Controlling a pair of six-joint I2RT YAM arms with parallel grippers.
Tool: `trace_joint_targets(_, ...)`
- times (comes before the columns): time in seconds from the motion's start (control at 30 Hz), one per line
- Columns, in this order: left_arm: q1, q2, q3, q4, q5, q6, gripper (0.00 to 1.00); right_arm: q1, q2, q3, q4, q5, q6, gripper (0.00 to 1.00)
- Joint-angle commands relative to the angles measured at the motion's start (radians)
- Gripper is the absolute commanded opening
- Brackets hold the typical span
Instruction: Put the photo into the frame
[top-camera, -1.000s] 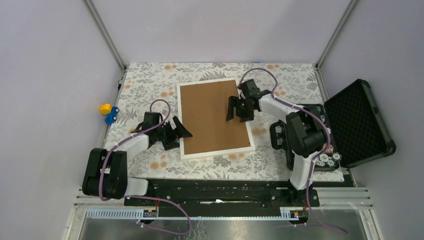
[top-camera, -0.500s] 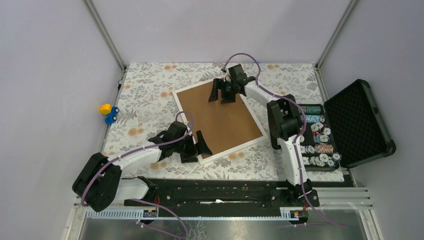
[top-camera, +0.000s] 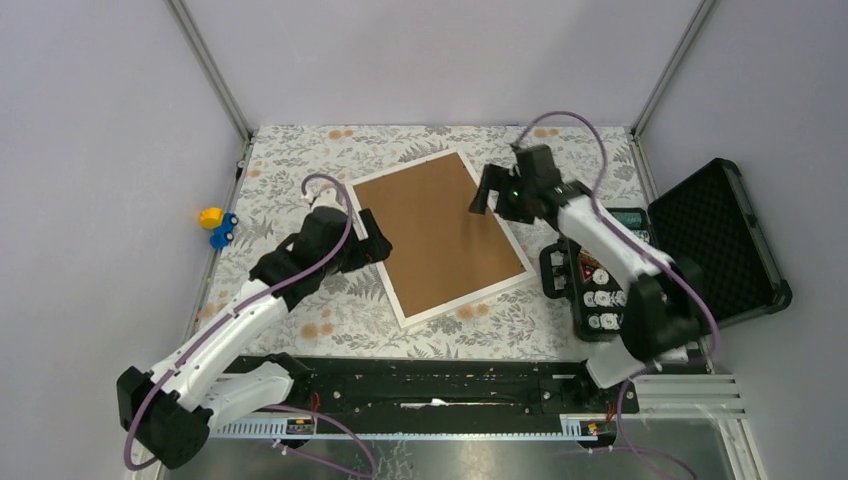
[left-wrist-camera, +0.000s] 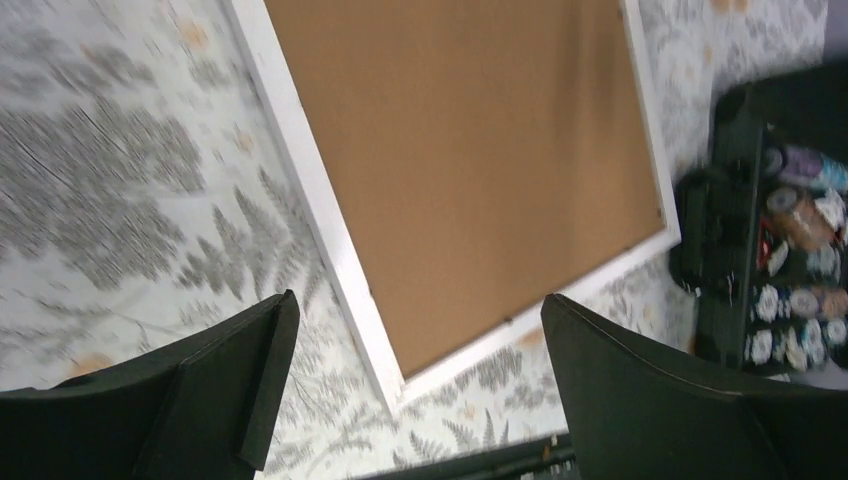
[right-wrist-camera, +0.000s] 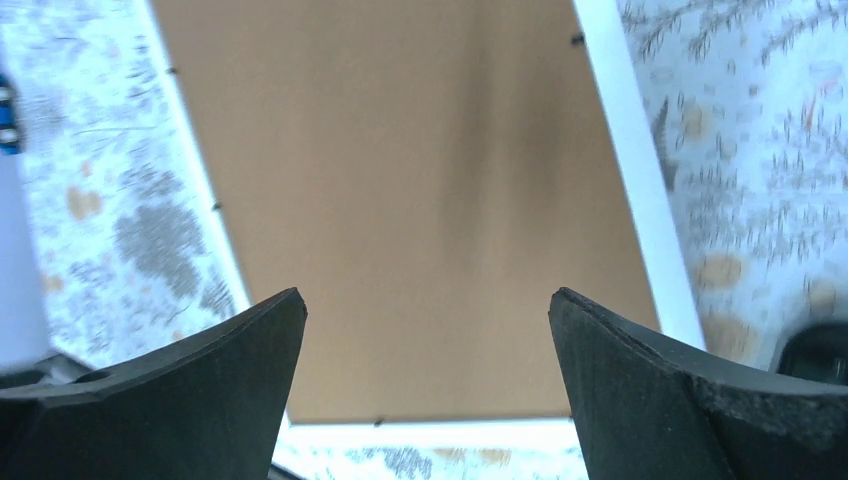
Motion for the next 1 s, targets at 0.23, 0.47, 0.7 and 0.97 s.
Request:
trace_joint_targets(0.23,0.341,0.383,0.357,0.189,-0.005,0.212,0.99,0.038,-0.654,-0.546,0.139,0.018,0.177,1.00)
trace_joint_targets(0.47,0.579,0.745,0.604,0.241,0.318,0.236,0.99,0.039,-0.792,-0.837,0.289,-0.171,0.354,1.00)
trace_joint_targets(0.7,0.605,0.994,0.790,0.162,0.252,0.359,0.99,0.049,-0.716,-0.891,0.345,-0.188,0.369,1.00)
trace_joint_targets(0.97,0.612,1.226,0.959,0.022,0.432,0.406,0.99,0.049,-0.602,-0.964,0.527,-0.201,0.421,1.00)
